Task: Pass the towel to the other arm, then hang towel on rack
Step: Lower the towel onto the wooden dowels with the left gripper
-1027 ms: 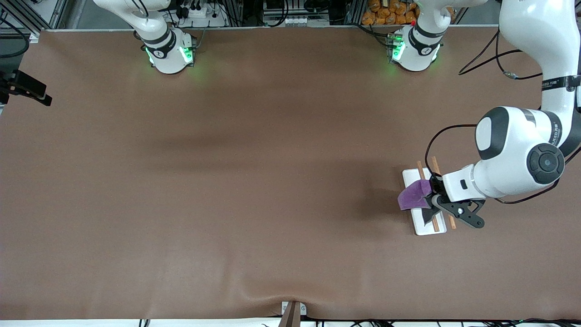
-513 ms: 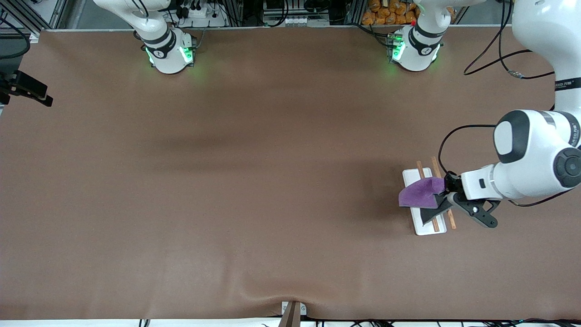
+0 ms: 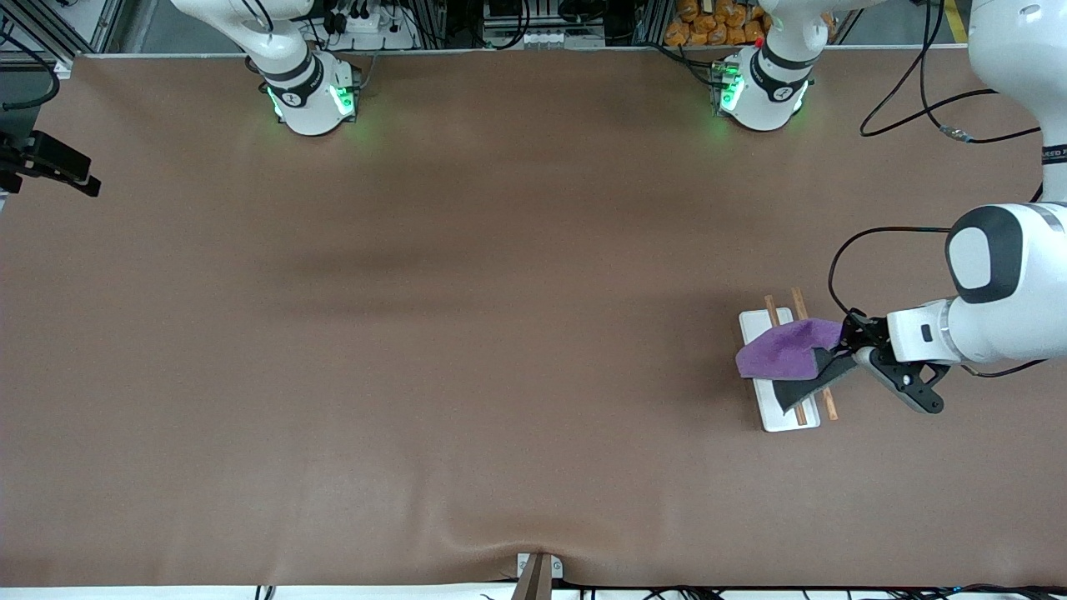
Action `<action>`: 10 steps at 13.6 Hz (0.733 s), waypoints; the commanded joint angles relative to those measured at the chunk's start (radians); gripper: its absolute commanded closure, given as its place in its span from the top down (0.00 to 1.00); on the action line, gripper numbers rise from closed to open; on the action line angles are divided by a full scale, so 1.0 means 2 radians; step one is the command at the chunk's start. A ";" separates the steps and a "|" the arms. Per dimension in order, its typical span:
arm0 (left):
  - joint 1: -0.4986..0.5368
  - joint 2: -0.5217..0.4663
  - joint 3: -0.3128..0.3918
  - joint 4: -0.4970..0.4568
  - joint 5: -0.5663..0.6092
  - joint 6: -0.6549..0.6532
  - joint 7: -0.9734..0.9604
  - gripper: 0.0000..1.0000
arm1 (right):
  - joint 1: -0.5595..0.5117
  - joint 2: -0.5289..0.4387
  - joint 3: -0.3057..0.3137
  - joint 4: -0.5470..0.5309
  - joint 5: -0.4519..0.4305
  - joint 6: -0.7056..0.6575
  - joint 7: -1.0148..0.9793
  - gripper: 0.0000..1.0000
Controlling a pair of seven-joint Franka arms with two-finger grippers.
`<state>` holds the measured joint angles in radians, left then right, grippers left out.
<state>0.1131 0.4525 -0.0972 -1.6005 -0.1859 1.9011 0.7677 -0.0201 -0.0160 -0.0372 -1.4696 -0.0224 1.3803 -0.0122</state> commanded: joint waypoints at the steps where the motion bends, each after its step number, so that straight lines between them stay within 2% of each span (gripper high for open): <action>1: 0.023 -0.008 -0.004 -0.009 -0.029 -0.009 0.040 0.00 | -0.003 0.003 0.003 0.005 0.000 -0.002 0.005 1.00; 8: 0.038 -0.002 -0.004 -0.009 -0.032 -0.011 0.054 0.00 | -0.002 0.004 0.003 0.005 0.000 -0.001 0.006 1.00; 9: 0.038 -0.002 -0.004 -0.009 -0.032 -0.011 0.054 0.09 | -0.002 0.004 0.003 0.005 0.000 -0.001 0.006 1.00; 10: 0.039 -0.001 -0.004 -0.009 -0.032 -0.011 0.055 0.14 | -0.002 0.004 0.003 0.005 0.000 -0.001 0.006 1.00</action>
<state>0.1767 0.4533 -0.0974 -1.6134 -0.2305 1.8869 0.8567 -0.0200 -0.0143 -0.0370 -1.4696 -0.0224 1.3803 -0.0122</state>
